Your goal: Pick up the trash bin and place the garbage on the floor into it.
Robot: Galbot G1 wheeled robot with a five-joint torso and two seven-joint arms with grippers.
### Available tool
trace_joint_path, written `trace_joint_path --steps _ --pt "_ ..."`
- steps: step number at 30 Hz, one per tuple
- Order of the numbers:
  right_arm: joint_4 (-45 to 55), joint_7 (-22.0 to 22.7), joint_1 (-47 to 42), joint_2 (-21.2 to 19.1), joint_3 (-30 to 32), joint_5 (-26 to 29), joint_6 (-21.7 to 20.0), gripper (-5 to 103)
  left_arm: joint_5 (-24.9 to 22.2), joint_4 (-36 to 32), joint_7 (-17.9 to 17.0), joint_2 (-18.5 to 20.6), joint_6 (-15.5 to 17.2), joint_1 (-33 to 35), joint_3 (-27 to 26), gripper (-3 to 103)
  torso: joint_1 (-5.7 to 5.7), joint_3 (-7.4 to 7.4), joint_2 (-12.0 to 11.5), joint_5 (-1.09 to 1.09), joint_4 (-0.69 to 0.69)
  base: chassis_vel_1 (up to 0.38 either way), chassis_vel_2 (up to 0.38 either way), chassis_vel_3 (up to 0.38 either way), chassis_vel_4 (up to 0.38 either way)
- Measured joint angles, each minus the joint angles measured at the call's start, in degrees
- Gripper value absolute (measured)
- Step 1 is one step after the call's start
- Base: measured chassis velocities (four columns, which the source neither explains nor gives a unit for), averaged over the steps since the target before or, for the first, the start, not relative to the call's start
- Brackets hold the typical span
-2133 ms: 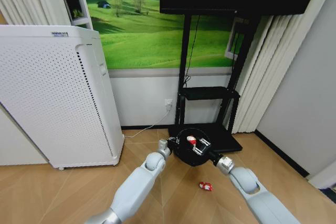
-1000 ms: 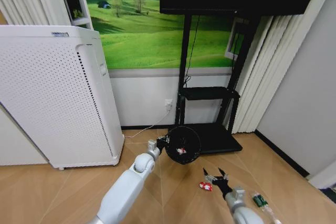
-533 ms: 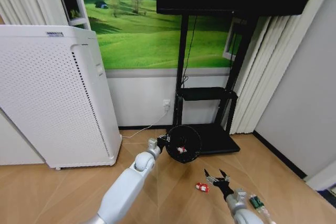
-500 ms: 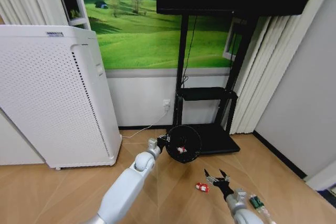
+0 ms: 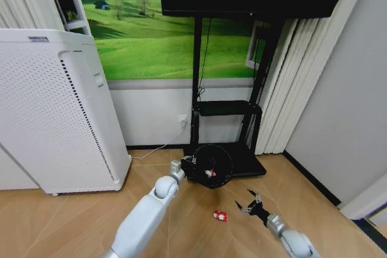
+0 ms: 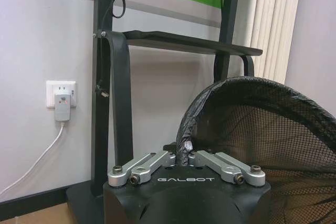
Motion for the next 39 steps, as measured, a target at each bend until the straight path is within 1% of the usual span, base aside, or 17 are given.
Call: trace_joint_path --steps 4,6,7,8,9,11,14,15,17,18,20,23,29,30,36,37,39 --pt "-2.38 -2.58 1.64 -1.32 -2.52 -0.63 -1.27 100 0.38 -0.29 -0.09 -0.39 0.0 0.56 -0.02 4 0.0 0.0 0.0 0.0 -0.05 0.008 0.015 -0.008 -0.011" --pt "-5.28 -4.98 3.51 -0.72 -4.01 -3.37 -2.0 100 0.63 -0.63 -0.13 -0.69 -0.01 0.85 -0.02 4 0.0 0.0 0.0 0.0 -0.07 0.0 0.0 0.0 0.0" --pt "-5.28 -4.98 3.51 -0.72 -4.01 -3.37 -2.0 100 0.63 -0.63 -0.13 -0.69 -0.01 0.85 -0.02 4 0.0 0.0 0.0 0.0 -0.07 0.0 0.0 0.0 0.0" --pt "-7.22 -5.97 4.87 0.12 -4.28 -6.59 -1.96 100 0.71 -0.78 -0.14 -0.79 -0.02 0.96 -0.01 4 0.0 -0.01 0.0 0.0 -0.08 0.0 0.0 0.0 0.0" --pt "-7.22 -5.97 4.87 0.12 -4.28 -6.59 -1.96 100 0.71 -0.78 -0.14 -0.79 -0.02 0.96 -0.01 4 0.0 -0.01 0.0 0.0 -0.08 0.0 0.0 0.0 0.0" --pt "-11.65 -7.52 7.85 2.23 -4.33 -13.92 -0.97 100 0.82 -1.13 -0.14 -0.75 -0.02 1.17 0.0 4 0.0 0.0 0.0 0.0 -0.05 0.0 0.0 0.0 0.0" --pt "-14.56 -7.78 9.66 3.7 -4.77 -16.22 -0.96 100 0.9 -1.56 -0.12 -0.49 -0.03 1.4 -0.11 4 0.0 0.0 0.0 0.01 -0.03 0.0 0.0 0.0 0.0" --pt "-14.56 -7.78 9.66 3.7 -4.77 -16.22 -0.96 100 0.9 -1.56 -0.12 -0.49 -0.03 1.4 -0.11 4 0.0 0.0 0.0 0.01 -0.03 0.0 0.0 0.0 0.0" --pt "-17.61 -7.68 11.5 5.55 -5.69 -15.32 -3.56 100 0.98 -2.25 -0.12 -0.09 -0.03 1.91 -0.72 4 0.0 0.0 0.0 0.0 -0.03 0.0 0.0 0.0 0.0" --pt "-17.61 -7.68 11.5 5.55 -5.69 -15.32 -3.56 100 0.98 -2.25 -0.12 -0.09 -0.03 1.91 -0.72 4 0.0 0.0 0.0 0.0 -0.03 0.0 0.0 0.0 0.0" --pt "-20.58 -7.65 12.81 6.76 -6.91 -12.19 -6.6 100 0.96 -3.13 -0.13 0.41 -0.03 2.53 -1.52 4 0.0 0.0 0.0 -0.01 -0.05 0.0 0.0 0.0 0.0" --pt "-22.88 -7.6 13.81 8.0 -7.67 -10.14 -7.97 100 0.93 -3.71 -0.11 0.77 -0.03 3.38 -2.44 4 0.0 0.0 0.0 -0.01 -0.05 0.0 0.0 0.0 0.0" --pt "-27.06 -6.76 16.11 10.78 -8.55 -7.71 -8.9 100 1.22 -4.21 0.18 0.96 -0.1 4.78 -3.54 4 0.0 0.0 0.0 -0.01 -0.04 0.0 0.0 0.0 0.0" --pt "-28.51 -6.46 17.01 11.8 -8.57 -7.75 -8.77 100 1.24 -4.42 0.23 0.95 -0.13 5.18 -3.78 4 0.0 0.0 0.0 -0.01 -0.04 0.0 0.0 0.0 0.0" --pt "-31.01 -5.69 18.47 13.39 -8.55 -8.36 -8.33 100 1.2 -4.7 0.28 0.91 -0.18 5.64 -4.13 4 0.0 0.0 0.0 0.0 -0.04 0.0 0.0 0.0 0.0" --pt "-31.3 -5.58 18.65 13.52 -8.55 -8.65 -8.3 103 1.18 -4.74 0.27 0.9 -0.19 5.65 -4.15 4 0.0 0.0 0.0 0.0 -0.05 0.0 0.0 0.0 0.0" --pt "-31.72 -5.39 18.92 13.58 -8.45 -9.16 -8.12 100 1.14 -4.84 0.27 0.89 -0.19 5.65 -4.16 4 0.0 0.0 0.0 -0.01 -0.05 0.0 0.0 0.0 0.0"
